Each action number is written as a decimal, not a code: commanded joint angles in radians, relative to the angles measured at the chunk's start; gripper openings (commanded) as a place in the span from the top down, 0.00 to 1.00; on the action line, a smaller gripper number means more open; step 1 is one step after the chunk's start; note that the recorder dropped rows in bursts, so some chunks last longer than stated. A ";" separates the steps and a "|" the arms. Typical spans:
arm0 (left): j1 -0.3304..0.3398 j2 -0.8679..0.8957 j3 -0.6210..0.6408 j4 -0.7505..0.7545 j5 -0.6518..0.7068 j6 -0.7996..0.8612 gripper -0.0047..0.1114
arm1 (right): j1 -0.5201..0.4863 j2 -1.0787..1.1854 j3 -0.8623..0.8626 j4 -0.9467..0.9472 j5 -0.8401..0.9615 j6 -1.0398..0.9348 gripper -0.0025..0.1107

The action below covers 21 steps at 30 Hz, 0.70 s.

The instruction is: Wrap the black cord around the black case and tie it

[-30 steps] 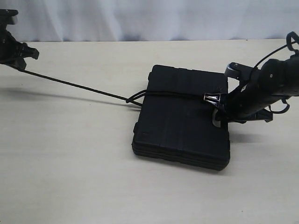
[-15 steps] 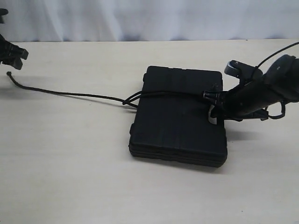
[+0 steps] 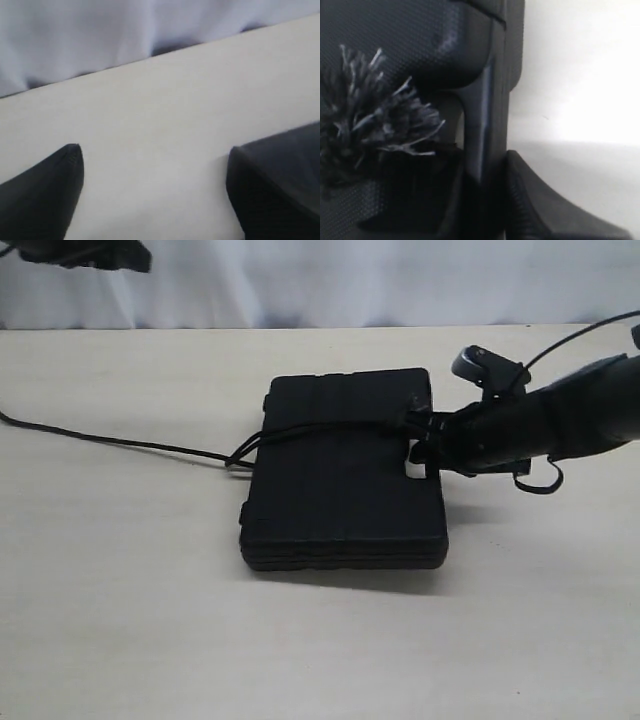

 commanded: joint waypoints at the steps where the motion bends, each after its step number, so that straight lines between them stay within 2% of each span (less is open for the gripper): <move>1: -0.117 -0.009 -0.002 -0.004 0.077 0.018 0.35 | 0.042 -0.003 -0.047 0.042 -0.025 -0.049 0.81; 3: -0.163 -0.011 -0.002 0.024 0.124 0.018 0.41 | 0.042 0.012 -0.058 0.042 0.006 -0.049 0.68; 4: -0.195 -0.017 -0.002 0.073 0.144 0.008 0.51 | 0.042 0.015 -0.059 0.036 0.008 -0.049 0.55; 6: -0.229 -0.036 -0.002 0.170 0.166 -0.055 0.64 | 0.039 0.004 -0.059 -0.025 0.005 -0.043 0.45; 8: -0.247 -0.059 -0.002 0.264 0.175 -0.139 0.77 | 0.037 -0.020 -0.059 -0.126 0.008 -0.002 0.42; 10: -0.260 -0.095 -0.002 0.362 0.221 -0.230 0.92 | 0.011 -0.070 -0.066 -0.348 0.050 0.167 0.43; 11: -0.260 -0.109 -0.002 0.380 0.243 -0.264 0.96 | -0.003 -0.090 -0.073 -0.467 0.080 0.251 0.45; 13: -0.268 -0.139 -0.002 0.445 0.380 -0.381 0.96 | -0.048 -0.142 -0.146 -1.049 0.359 0.651 0.64; 15: -0.296 -0.136 0.001 0.545 0.518 -0.463 0.96 | -0.051 -0.154 -0.211 -1.380 0.619 0.848 0.79; 16: -0.317 -0.136 0.009 0.613 0.547 -0.510 0.96 | -0.051 -0.160 -0.231 -1.486 0.718 0.921 0.86; 17: -0.360 -0.141 0.044 0.767 0.547 -0.609 0.96 | -0.051 -0.189 -0.232 -1.608 0.815 0.995 0.94; 19: -0.431 -0.190 0.149 0.841 0.547 -0.664 0.96 | -0.051 -0.281 -0.163 -1.641 0.796 1.017 0.94; 20: -0.452 -0.222 0.194 0.826 0.538 -0.664 0.96 | -0.051 -0.325 -0.128 -1.637 0.761 1.017 0.94; 21: -0.496 -0.352 0.335 0.753 0.353 -0.664 0.96 | -0.051 -0.477 -0.024 -1.604 0.656 1.018 0.94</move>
